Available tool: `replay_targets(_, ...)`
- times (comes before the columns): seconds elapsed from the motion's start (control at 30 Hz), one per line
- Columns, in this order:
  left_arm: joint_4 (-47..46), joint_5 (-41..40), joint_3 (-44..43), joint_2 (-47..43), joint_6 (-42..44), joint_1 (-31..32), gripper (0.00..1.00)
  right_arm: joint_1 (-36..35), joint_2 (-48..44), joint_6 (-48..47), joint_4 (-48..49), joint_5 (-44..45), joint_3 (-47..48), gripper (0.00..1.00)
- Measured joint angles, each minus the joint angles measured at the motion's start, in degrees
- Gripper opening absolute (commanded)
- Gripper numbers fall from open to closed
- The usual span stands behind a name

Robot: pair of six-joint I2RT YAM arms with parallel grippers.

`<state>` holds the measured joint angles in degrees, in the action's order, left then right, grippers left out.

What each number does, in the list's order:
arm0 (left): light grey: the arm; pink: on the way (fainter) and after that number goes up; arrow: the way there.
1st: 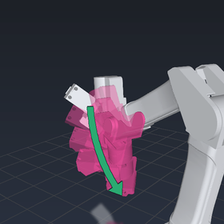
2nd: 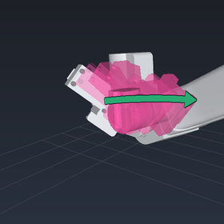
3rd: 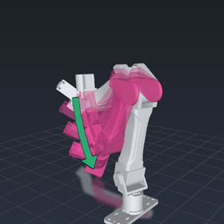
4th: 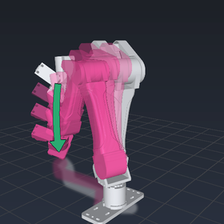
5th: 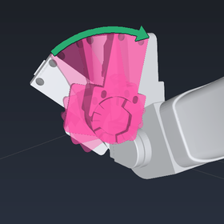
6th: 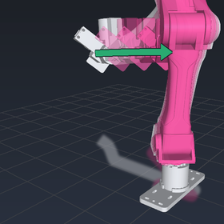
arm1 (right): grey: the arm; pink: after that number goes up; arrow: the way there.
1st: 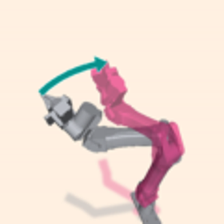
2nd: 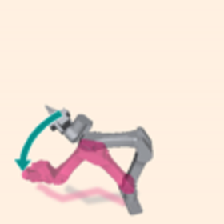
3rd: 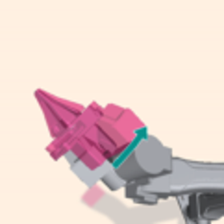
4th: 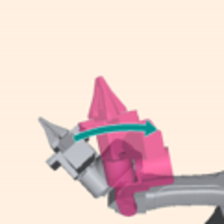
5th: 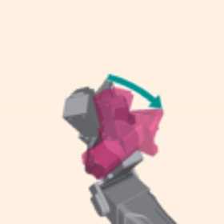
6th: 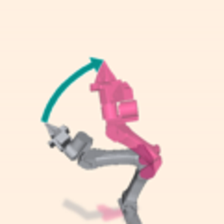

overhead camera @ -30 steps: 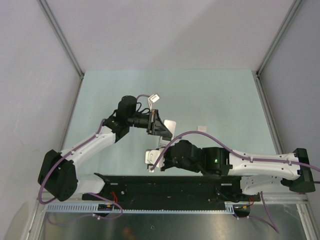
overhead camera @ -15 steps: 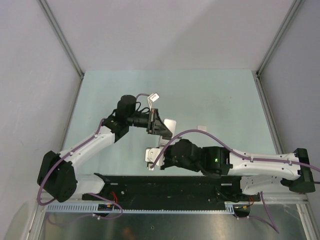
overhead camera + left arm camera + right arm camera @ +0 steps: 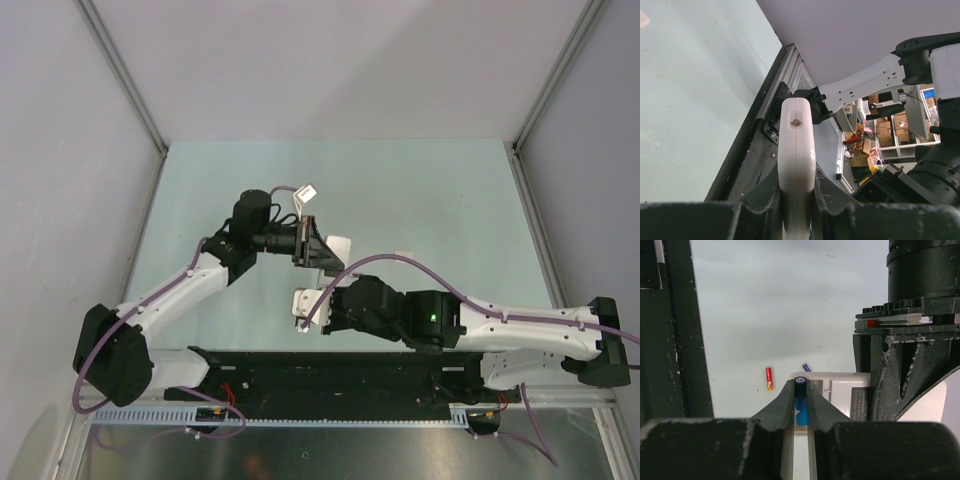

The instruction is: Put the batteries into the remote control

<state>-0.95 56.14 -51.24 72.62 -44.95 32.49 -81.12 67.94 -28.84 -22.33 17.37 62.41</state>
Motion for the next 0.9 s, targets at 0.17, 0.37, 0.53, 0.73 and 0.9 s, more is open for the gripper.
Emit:
replay_targets(0.17, 0.46, -1.03, -0.11, -0.76, 0.02, -0.11, 0.0, 0.31, -0.02, 0.37, -0.11, 0.15, 0.22, 0.0)
replay_targets(0.37, 1.05, -1.79, -0.68, -1.95, 0.28, -0.31, 0.0, 0.48, -0.02, 0.39, -0.09, 0.24, 0.87, 0.0)
replay_targets(0.53, 1.11, -2.21, -0.74, -2.91, 0.5, -0.59, 0.0, 0.68, -0.02, 0.72, -0.02, 0.31, 1.18, 0.0)
replay_targets(0.73, 1.09, -2.49, -0.74, -3.41, 0.46, -0.79, 0.0, 0.72, 0.07, 0.74, 0.0, 0.72, 1.31, 0.0)
replay_targets(0.9, 1.11, -2.64, -0.74, -3.78, 0.61, -1.03, 0.0, 0.55, 0.76, 0.39, -0.02, 1.44, 1.77, 0.0)
